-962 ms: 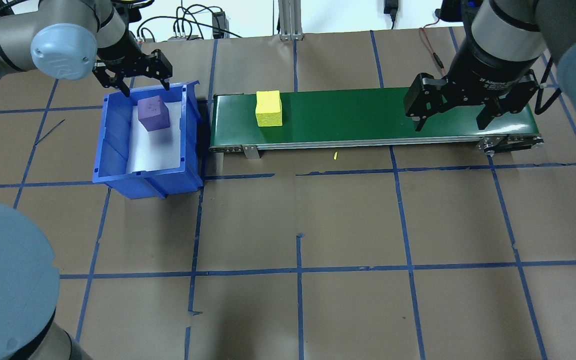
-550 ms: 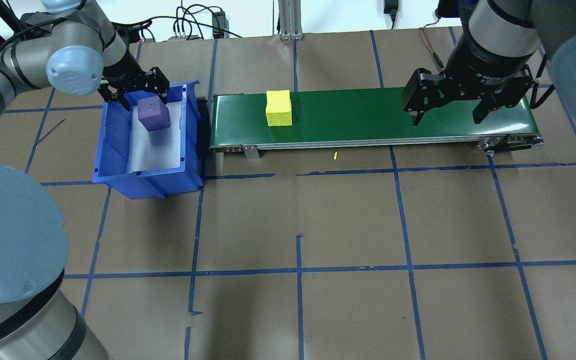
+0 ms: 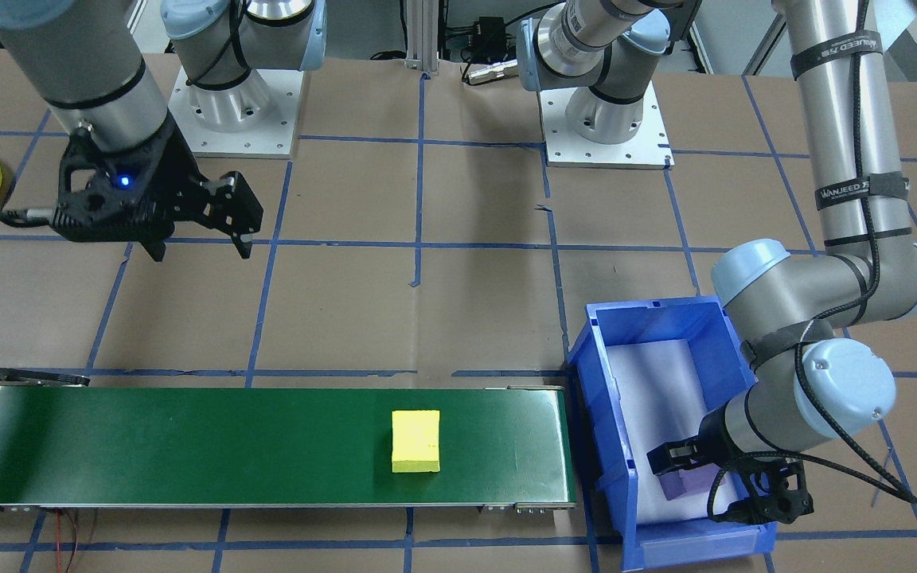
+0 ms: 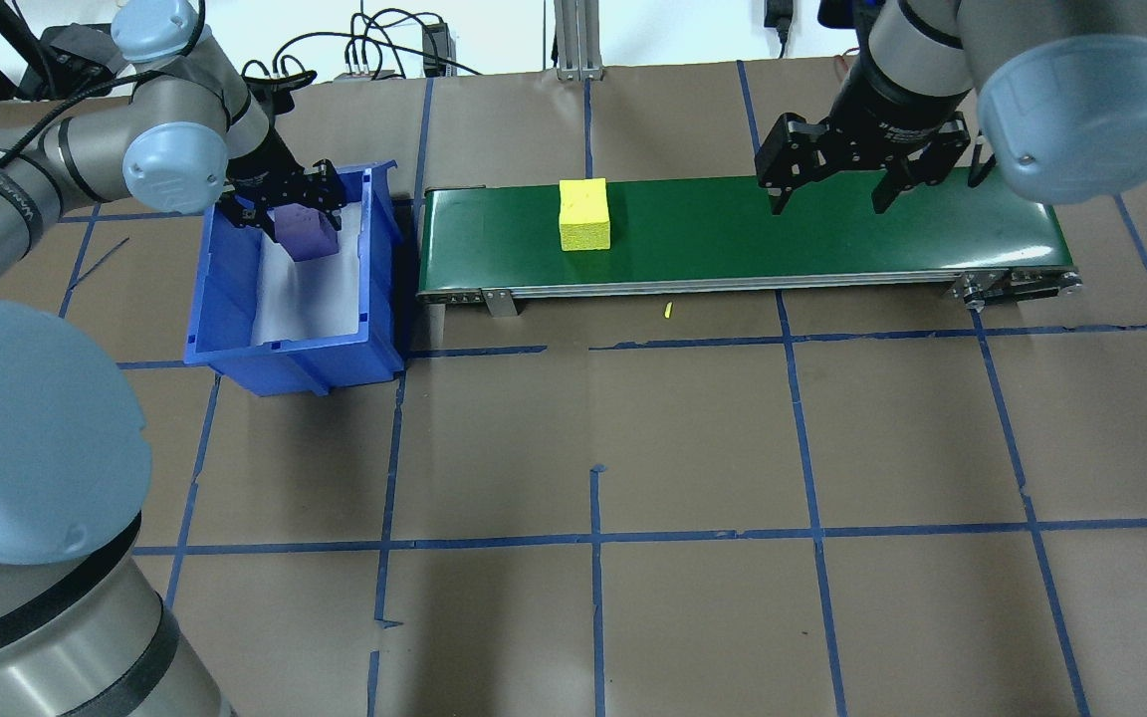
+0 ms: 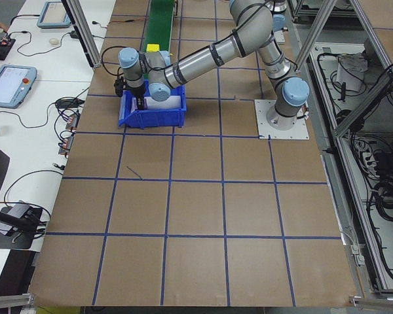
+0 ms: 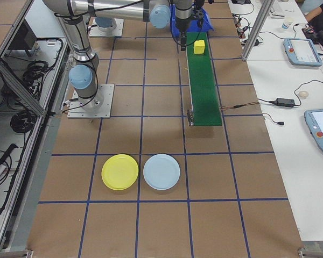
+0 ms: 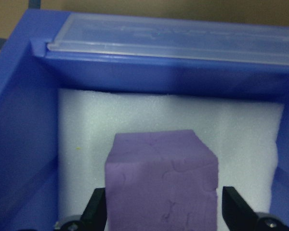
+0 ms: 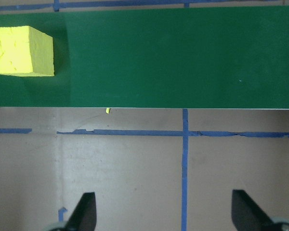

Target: Move block left to right into plate

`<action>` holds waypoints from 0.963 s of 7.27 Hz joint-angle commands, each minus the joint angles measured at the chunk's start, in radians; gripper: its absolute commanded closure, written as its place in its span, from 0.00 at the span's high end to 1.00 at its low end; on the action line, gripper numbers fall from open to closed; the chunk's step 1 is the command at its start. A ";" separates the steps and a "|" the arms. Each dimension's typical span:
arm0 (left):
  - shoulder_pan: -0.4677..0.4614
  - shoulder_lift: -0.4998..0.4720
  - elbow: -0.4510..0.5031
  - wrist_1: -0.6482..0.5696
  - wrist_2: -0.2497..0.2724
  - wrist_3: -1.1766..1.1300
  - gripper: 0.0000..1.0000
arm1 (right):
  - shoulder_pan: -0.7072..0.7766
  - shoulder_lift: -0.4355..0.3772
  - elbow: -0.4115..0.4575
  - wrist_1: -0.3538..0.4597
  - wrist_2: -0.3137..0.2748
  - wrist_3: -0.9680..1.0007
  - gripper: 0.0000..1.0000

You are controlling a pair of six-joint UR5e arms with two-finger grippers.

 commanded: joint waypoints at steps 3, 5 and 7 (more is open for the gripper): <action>-0.015 0.150 0.008 -0.116 -0.083 -0.017 0.24 | 0.001 0.207 -0.051 -0.174 0.132 0.129 1.00; -0.108 0.263 0.008 -0.206 -0.092 -0.067 0.27 | 0.001 0.286 -0.105 -0.176 0.154 0.138 1.00; -0.260 0.293 -0.015 -0.191 -0.090 -0.097 0.27 | 0.001 0.329 -0.112 -0.213 0.191 0.156 1.00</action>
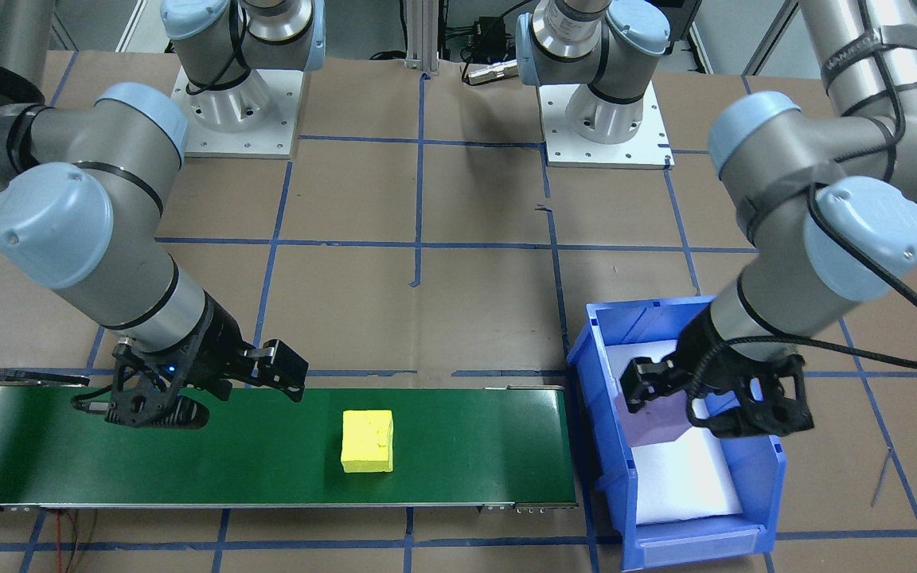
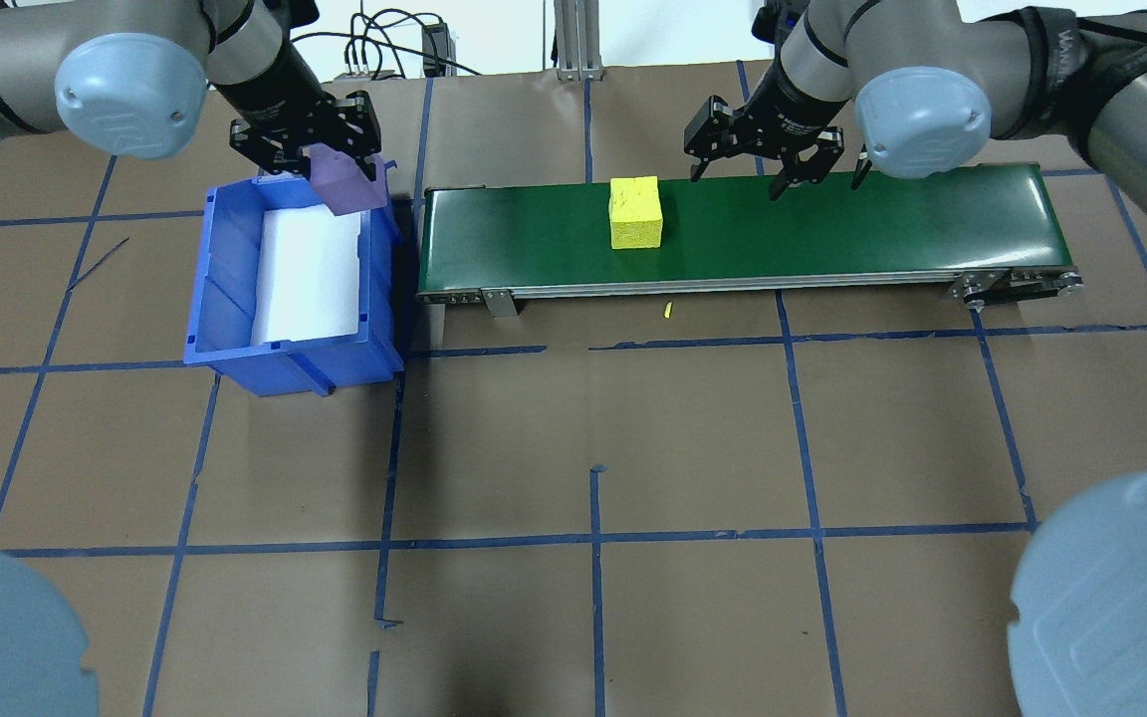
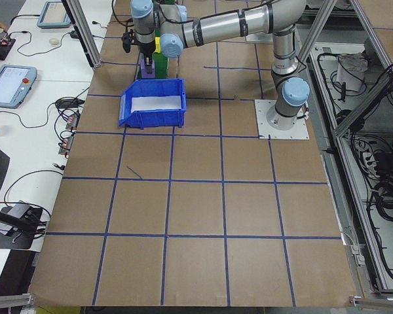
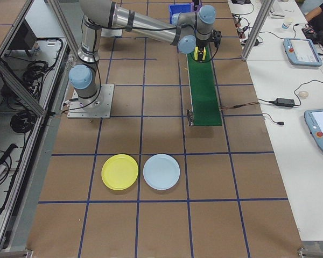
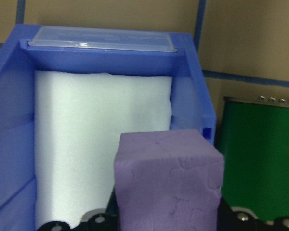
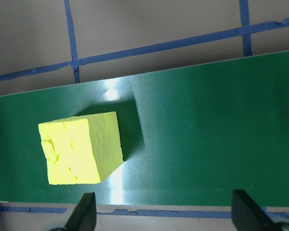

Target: Move block left to right into plate

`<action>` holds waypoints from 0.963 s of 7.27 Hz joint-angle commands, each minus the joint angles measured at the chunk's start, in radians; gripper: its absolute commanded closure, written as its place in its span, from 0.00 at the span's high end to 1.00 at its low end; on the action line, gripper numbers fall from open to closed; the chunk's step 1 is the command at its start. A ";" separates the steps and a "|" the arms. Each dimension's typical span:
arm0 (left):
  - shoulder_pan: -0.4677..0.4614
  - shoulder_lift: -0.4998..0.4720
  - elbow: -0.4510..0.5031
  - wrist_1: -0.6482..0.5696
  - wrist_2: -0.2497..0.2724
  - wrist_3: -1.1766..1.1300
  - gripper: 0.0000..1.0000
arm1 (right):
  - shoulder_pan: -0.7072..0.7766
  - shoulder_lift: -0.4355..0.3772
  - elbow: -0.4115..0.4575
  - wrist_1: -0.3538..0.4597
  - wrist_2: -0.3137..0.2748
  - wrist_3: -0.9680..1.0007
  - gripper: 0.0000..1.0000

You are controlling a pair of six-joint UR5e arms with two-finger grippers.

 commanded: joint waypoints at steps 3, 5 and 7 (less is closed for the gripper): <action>-0.146 -0.067 -0.054 0.115 0.044 -0.032 0.27 | 0.000 0.068 -0.007 -0.067 0.045 0.041 1.00; -0.151 -0.149 -0.048 0.222 0.051 -0.061 0.27 | 0.000 0.066 0.004 -0.076 0.043 0.038 1.00; -0.152 -0.153 -0.049 0.222 0.053 -0.061 0.27 | 0.001 0.066 0.012 -0.077 0.043 0.038 1.00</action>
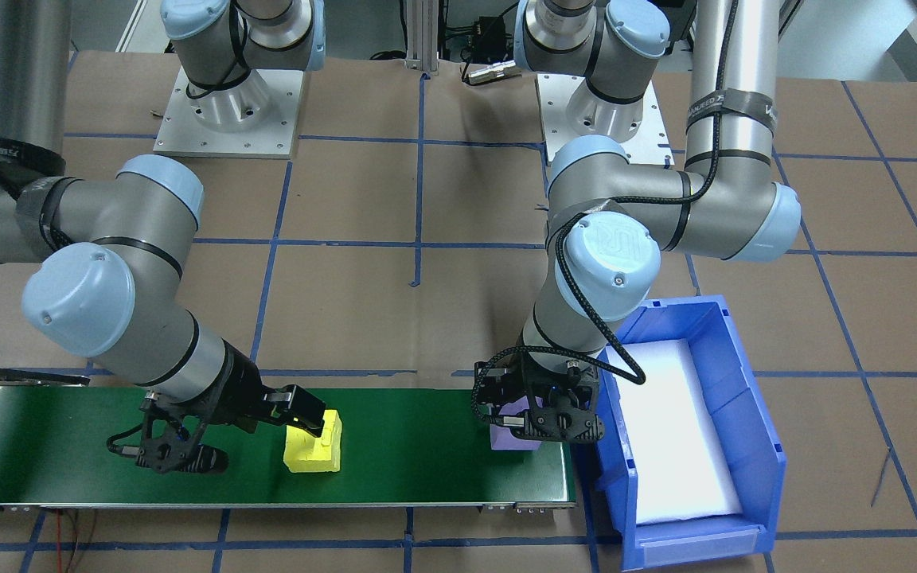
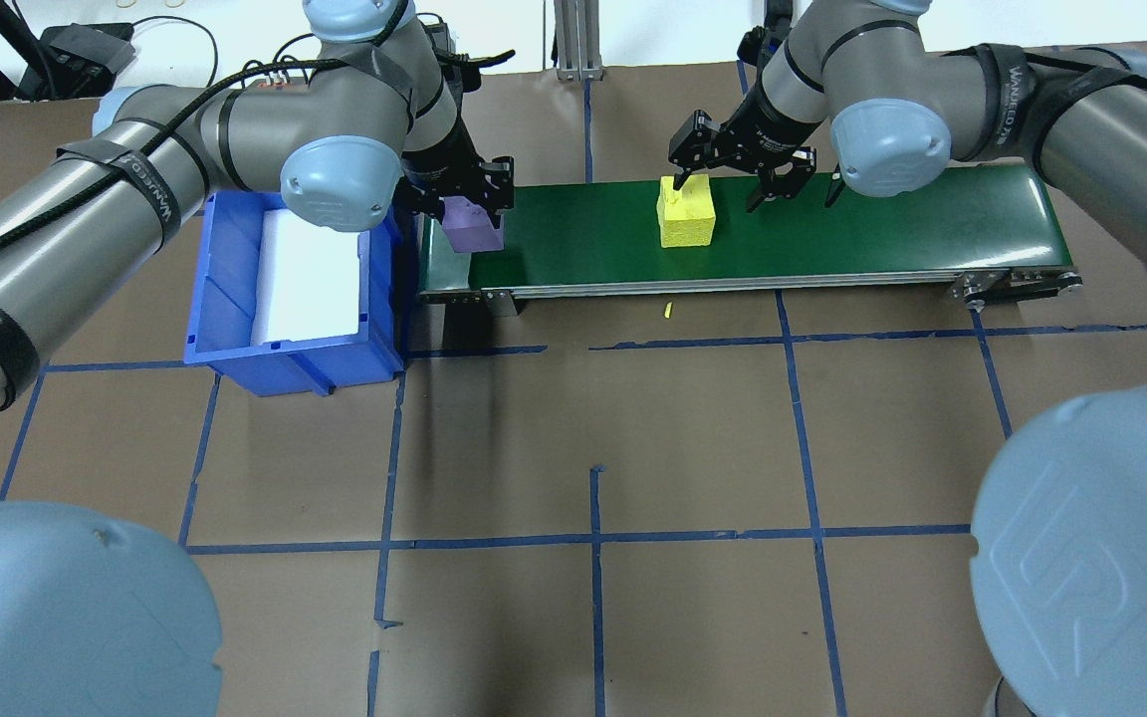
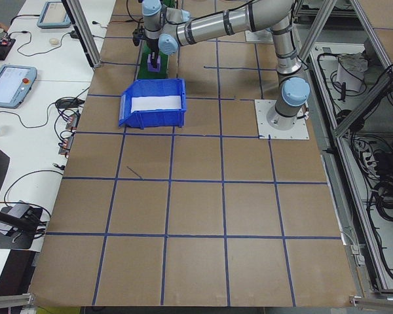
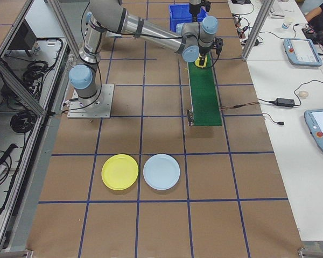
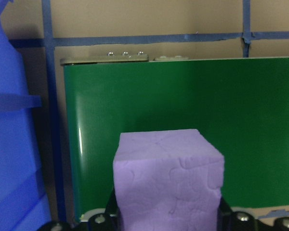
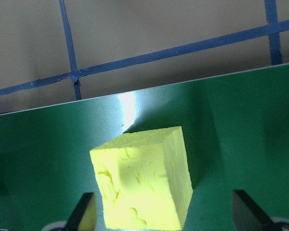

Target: Move block left to right into plate

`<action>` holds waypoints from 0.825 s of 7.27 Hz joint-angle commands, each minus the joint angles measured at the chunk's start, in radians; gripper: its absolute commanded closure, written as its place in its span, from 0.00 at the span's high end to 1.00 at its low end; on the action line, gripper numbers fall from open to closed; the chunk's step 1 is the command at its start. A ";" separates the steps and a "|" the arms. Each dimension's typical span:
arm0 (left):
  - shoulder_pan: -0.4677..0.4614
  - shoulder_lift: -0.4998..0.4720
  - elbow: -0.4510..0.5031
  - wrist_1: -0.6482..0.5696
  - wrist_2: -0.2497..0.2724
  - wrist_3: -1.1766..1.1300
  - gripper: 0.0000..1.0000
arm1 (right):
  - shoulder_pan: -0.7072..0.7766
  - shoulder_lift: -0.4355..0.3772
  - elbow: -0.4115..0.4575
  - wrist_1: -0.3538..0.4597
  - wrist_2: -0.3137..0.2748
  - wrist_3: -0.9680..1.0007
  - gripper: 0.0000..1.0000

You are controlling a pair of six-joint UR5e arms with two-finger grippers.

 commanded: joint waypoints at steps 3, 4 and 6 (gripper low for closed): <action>-0.001 -0.037 0.001 0.012 0.064 -0.005 0.27 | 0.001 0.003 0.059 -0.038 0.000 0.000 1.00; -0.001 -0.048 0.013 0.012 0.065 -0.004 0.27 | -0.001 0.006 0.069 -0.043 -0.015 -0.012 0.99; -0.001 -0.057 0.010 0.036 0.065 -0.009 0.48 | -0.002 0.008 0.073 -0.045 -0.108 -0.104 0.10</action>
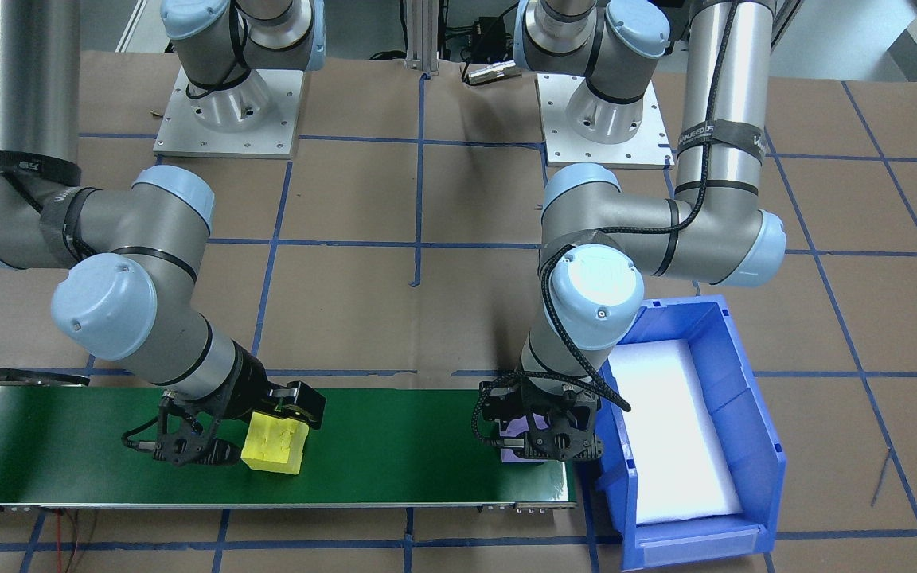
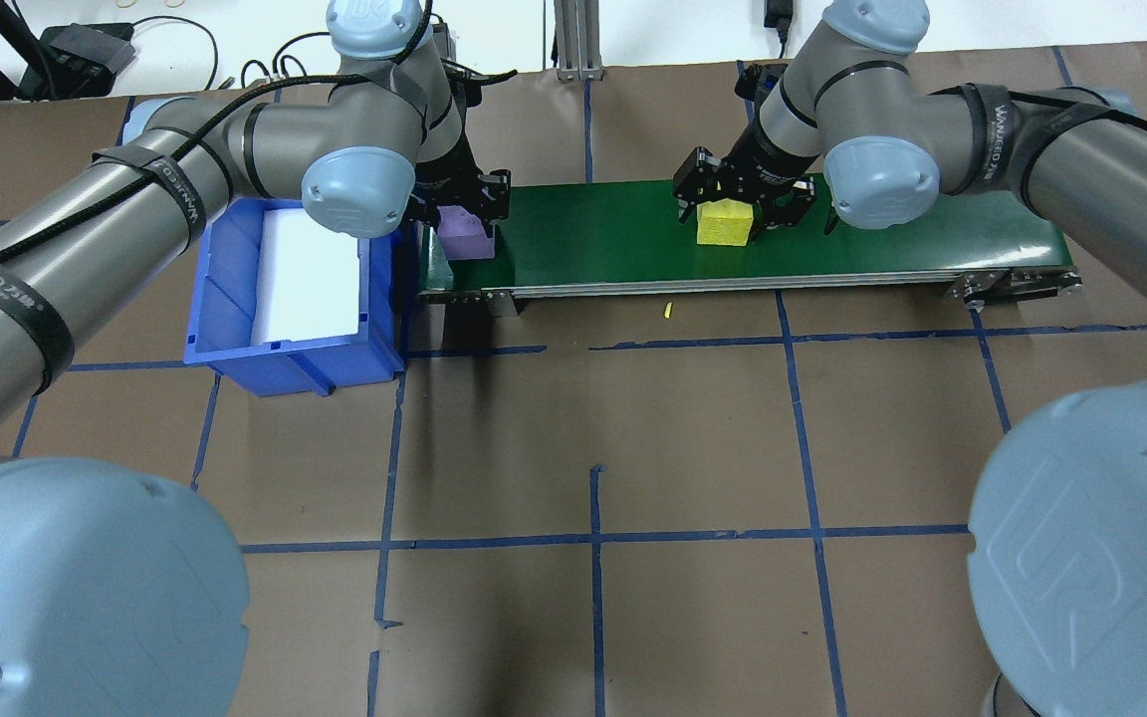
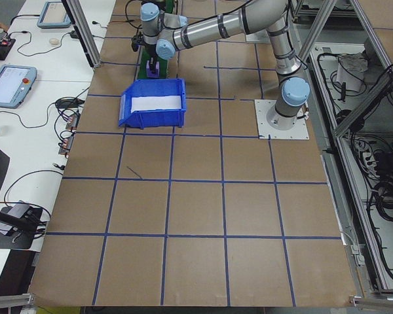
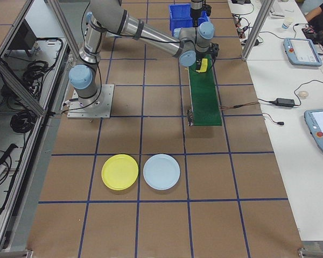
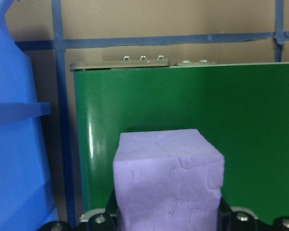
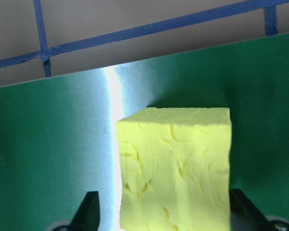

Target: Move block left to right into plate

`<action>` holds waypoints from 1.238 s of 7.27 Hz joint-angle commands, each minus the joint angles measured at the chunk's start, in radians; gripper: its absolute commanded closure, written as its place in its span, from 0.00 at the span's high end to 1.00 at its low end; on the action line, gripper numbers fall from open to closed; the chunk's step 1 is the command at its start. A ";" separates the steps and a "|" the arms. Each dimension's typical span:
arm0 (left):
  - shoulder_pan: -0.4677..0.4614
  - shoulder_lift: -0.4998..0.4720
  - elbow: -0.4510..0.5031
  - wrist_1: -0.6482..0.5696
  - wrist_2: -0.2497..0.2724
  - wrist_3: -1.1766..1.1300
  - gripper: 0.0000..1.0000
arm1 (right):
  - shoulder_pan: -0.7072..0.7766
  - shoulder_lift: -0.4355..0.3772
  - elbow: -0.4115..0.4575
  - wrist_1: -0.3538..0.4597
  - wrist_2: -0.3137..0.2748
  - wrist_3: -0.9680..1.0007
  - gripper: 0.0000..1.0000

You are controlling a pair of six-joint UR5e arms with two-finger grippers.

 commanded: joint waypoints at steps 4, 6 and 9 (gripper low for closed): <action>0.002 0.092 -0.002 0.017 0.005 0.017 1.00 | -0.348 -0.105 0.003 0.086 -0.299 -0.807 0.10; 0.023 0.269 -0.015 -0.212 0.086 0.053 1.00 | -0.602 -0.140 0.003 0.132 -0.345 -1.158 0.09; 0.142 0.477 -0.051 -0.461 0.103 0.136 1.00 | -0.890 -0.158 0.131 0.226 -0.362 -1.236 0.04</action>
